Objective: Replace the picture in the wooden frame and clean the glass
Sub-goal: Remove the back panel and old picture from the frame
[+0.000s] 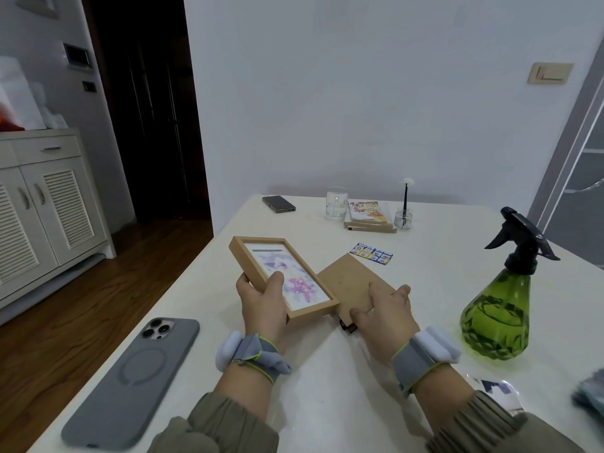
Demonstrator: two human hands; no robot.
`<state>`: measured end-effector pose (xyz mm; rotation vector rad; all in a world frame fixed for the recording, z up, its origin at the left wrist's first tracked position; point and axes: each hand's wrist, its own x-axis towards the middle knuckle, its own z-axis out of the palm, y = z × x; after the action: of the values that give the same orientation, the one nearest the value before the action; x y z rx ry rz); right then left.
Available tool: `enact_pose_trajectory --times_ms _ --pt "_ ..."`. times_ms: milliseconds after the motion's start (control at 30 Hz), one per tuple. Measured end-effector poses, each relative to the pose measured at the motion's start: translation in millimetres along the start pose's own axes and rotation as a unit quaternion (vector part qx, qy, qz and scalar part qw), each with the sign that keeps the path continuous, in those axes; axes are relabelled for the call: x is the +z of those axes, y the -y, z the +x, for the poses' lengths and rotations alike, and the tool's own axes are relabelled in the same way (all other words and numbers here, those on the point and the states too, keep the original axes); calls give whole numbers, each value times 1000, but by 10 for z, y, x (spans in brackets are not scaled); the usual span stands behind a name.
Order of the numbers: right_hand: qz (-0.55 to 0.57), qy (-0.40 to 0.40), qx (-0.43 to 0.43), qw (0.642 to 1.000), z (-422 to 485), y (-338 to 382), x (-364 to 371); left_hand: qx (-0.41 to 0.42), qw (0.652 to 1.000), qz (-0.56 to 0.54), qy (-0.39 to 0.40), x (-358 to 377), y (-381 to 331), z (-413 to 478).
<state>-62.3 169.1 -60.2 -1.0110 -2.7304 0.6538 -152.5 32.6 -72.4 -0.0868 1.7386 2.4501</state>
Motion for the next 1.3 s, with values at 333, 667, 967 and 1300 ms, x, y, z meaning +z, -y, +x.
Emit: enact_pose_trajectory --times_ms 333,667,967,1300 --pt "50 -52 -119 990 -91 33 -51 -9 999 -6 41 28 -9 -58" --pt "38 27 -274 961 -312 234 -96 -9 991 -16 130 114 -86 -264" --pt "358 39 -188 913 -277 229 -85 69 963 55 255 170 -75 -451" --pt "636 144 -67 755 -136 204 -14 199 896 213 335 131 -8 -473"
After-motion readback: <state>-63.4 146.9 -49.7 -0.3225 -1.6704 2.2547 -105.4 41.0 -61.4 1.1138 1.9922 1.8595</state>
